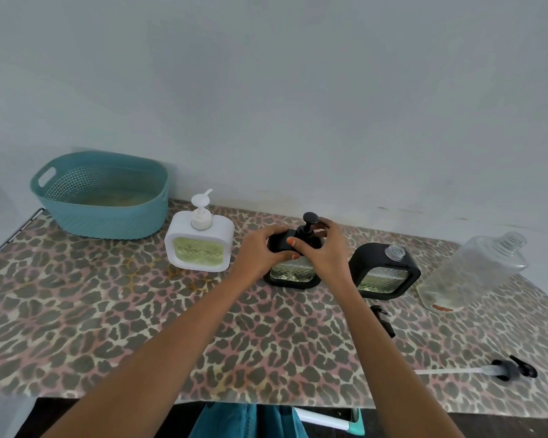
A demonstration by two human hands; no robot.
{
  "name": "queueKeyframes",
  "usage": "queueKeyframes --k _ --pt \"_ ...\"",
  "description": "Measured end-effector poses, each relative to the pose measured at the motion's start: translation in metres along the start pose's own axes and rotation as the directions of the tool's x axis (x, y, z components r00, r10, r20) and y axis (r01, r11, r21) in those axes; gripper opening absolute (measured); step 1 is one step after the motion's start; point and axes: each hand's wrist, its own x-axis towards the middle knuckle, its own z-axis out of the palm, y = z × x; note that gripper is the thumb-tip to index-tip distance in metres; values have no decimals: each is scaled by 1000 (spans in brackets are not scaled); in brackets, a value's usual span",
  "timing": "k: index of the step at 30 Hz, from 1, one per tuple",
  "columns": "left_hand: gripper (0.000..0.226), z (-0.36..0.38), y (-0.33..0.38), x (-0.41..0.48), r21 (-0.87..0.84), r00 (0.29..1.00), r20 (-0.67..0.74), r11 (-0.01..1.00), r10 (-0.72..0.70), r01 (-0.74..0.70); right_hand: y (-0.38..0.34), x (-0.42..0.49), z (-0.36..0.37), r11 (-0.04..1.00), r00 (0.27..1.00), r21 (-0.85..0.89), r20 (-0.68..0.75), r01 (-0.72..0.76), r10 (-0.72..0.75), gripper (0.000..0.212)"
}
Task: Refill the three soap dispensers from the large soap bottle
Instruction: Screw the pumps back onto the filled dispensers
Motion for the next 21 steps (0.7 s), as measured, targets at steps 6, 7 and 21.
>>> queueKeyframes --k 6,7,21 --pt "57 1 -2 1 1 1000 1 1000 -7 7 3 1 -16 991 985 105 144 82 -97 31" --pt "58 1 -2 1 6 1000 3 1000 -8 8 4 2 -16 991 985 105 141 84 -98 30" --pt "56 0 -3 1 -3 1000 0 1000 12 -12 -2 1 -4 1000 991 -3 136 19 -18 50"
